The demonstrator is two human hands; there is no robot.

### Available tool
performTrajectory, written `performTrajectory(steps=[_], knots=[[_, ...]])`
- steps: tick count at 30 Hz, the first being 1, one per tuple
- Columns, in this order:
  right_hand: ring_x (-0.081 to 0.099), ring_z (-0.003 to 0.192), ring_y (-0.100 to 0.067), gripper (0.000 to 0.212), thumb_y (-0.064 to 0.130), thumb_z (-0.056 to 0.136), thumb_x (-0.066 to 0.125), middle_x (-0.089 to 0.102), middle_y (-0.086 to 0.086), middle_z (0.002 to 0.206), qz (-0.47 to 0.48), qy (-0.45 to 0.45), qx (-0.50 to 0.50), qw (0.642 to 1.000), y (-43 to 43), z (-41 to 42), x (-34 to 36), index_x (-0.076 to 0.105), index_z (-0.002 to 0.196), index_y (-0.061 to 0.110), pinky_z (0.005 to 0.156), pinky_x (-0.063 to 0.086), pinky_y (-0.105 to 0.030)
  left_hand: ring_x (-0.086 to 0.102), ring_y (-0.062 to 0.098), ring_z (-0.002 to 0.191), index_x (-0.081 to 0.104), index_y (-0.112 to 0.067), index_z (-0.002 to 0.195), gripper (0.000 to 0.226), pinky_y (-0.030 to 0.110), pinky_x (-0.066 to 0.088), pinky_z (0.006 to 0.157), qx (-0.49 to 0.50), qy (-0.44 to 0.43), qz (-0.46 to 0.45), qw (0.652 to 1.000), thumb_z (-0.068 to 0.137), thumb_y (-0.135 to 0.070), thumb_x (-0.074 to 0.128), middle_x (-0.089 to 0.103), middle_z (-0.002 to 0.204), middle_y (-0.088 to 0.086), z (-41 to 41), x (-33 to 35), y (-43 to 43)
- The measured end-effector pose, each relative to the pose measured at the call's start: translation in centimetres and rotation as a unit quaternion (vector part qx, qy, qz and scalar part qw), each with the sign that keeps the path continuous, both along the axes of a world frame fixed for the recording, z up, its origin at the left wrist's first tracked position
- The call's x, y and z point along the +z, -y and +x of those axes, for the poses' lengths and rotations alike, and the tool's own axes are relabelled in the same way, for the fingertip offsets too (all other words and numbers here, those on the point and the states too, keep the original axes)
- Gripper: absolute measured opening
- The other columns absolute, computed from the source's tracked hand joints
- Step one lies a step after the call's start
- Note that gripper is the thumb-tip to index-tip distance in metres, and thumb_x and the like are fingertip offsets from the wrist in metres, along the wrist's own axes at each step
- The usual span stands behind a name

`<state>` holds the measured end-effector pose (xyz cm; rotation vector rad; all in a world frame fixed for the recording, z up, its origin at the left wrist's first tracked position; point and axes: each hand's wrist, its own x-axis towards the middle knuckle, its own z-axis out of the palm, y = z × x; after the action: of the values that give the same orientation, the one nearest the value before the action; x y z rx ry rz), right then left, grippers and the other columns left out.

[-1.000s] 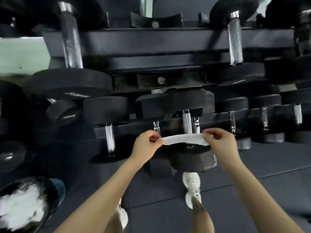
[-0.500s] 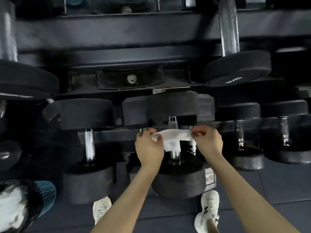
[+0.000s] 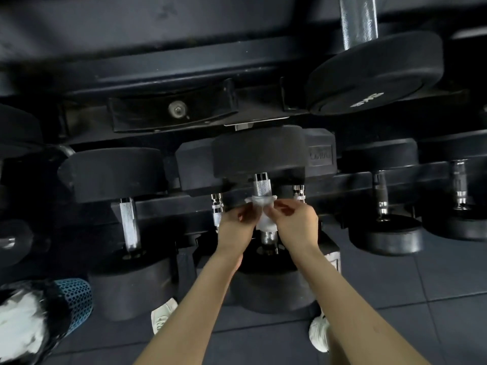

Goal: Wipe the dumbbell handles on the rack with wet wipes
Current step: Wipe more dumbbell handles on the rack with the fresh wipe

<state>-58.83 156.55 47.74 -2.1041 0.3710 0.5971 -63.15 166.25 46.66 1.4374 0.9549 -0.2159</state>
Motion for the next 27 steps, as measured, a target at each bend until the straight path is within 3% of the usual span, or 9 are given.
performTrajectory(steps=[2, 5, 8, 11, 14, 16, 18, 24, 27], knots=[[0.063, 0.073, -0.012, 0.02, 0.018, 0.078, 0.075, 0.07, 0.0, 0.08, 0.044, -0.035, -0.027, 0.998, 0.1, 0.4, -0.3, 0.073, 0.094, 0.006, 0.059, 0.046, -0.018, 0.065, 0.014, 0.087, 0.069, -0.012, 0.092, 0.009, 0.017, 0.051, 0.075, 0.031, 0.026, -0.099, 0.994, 0.088, -0.015, 0.062, 0.071, 0.096, 0.008, -0.1, -0.8, -0.2], [0.067, 0.077, -0.009, 0.026, 0.017, 0.078, 0.076, 0.073, 0.001, 0.086, 0.08, -0.043, -0.054, 0.994, 0.1, 0.5, -0.6, 0.073, 0.102, 0.007, 0.063, 0.05, -0.011, 0.067, 0.021, 0.089, 0.069, -0.008, 0.094, 0.012, 0.027, 0.054, 0.081, 0.076, 0.033, -0.142, 0.986, 0.086, -0.014, 0.063, 0.072, 0.097, 0.009, 0.0, -1.4, 0.0], [0.065, 0.08, -0.012, 0.022, 0.017, 0.08, 0.074, 0.068, 0.002, 0.082, 0.051, -0.007, -0.077, 0.996, -0.3, -0.2, -0.1, 0.073, 0.099, 0.006, 0.07, 0.049, -0.017, 0.067, 0.026, 0.09, 0.069, -0.005, 0.092, 0.011, 0.036, 0.053, 0.087, 0.147, 0.013, -0.141, 0.979, 0.083, -0.011, 0.067, 0.072, 0.096, 0.013, 0.1, -1.2, 0.7], [0.064, 0.081, -0.014, 0.015, 0.014, 0.082, 0.072, 0.067, 0.001, 0.081, 0.056, 0.023, -0.103, 0.993, -1.2, 0.5, 0.0, 0.072, 0.095, 0.005, 0.072, 0.049, -0.02, 0.069, 0.02, 0.08, 0.07, -0.006, 0.085, 0.004, 0.032, 0.055, 0.082, 0.183, 0.036, -0.128, 0.974, 0.082, -0.007, 0.068, 0.073, 0.084, 0.007, 1.2, -0.5, 1.1], [0.06, 0.074, -0.008, 0.013, 0.007, 0.083, 0.07, 0.064, 0.003, 0.079, 0.069, 0.062, -0.11, 0.99, -2.5, 2.8, 0.0, 0.073, 0.094, 0.003, 0.065, 0.044, -0.01, 0.067, 0.012, 0.073, 0.067, -0.004, 0.083, 0.003, 0.025, 0.054, 0.077, 0.204, 0.071, -0.082, 0.973, 0.082, -0.006, 0.068, 0.071, 0.077, 0.001, 3.9, 0.1, 0.6], [0.058, 0.069, -0.003, 0.013, 0.006, 0.082, 0.07, 0.064, 0.003, 0.079, 0.088, 0.06, -0.115, 0.988, -2.6, 3.3, 0.0, 0.072, 0.094, 0.002, 0.061, 0.043, -0.003, 0.066, 0.018, 0.086, 0.066, -0.003, 0.088, 0.01, 0.03, 0.052, 0.088, 0.207, 0.052, -0.067, 0.975, 0.081, -0.008, 0.07, 0.07, 0.088, 0.007, 4.4, 0.2, 0.4], [0.06, 0.069, -0.002, 0.014, 0.012, 0.082, 0.072, 0.066, 0.004, 0.079, 0.099, 0.041, -0.114, 0.988, -1.8, 2.0, -0.2, 0.072, 0.094, 0.004, 0.062, 0.046, -0.005, 0.065, 0.025, 0.095, 0.067, -0.002, 0.091, 0.013, 0.038, 0.05, 0.096, 0.196, 0.041, -0.087, 0.976, 0.08, -0.008, 0.07, 0.069, 0.096, 0.014, 3.2, -0.1, 0.6], [0.065, 0.077, -0.013, 0.007, 0.004, 0.08, 0.072, 0.068, -0.001, 0.078, 0.129, -0.004, -0.153, 0.98, -1.6, 1.7, 0.0, 0.072, 0.087, 0.005, 0.071, 0.051, -0.018, 0.069, 0.018, 0.08, 0.069, -0.008, 0.086, 0.009, 0.025, 0.054, 0.077, 0.187, 0.017, -0.163, 0.969, 0.083, -0.016, 0.068, 0.072, 0.089, 0.008, 1.6, -0.1, 1.0], [0.059, 0.065, -0.001, 0.009, -0.004, 0.08, 0.07, 0.064, 0.004, 0.071, 0.196, -0.004, -0.185, 0.963, -2.5, 3.1, 0.6, 0.069, 0.088, 0.0, 0.063, 0.048, -0.004, 0.064, 0.011, 0.071, 0.065, -0.015, 0.08, 0.005, 0.021, 0.051, 0.072, 0.227, 0.032, -0.174, 0.958, 0.083, -0.015, 0.068, 0.069, 0.077, -0.001, 3.8, 0.4, 0.6]])
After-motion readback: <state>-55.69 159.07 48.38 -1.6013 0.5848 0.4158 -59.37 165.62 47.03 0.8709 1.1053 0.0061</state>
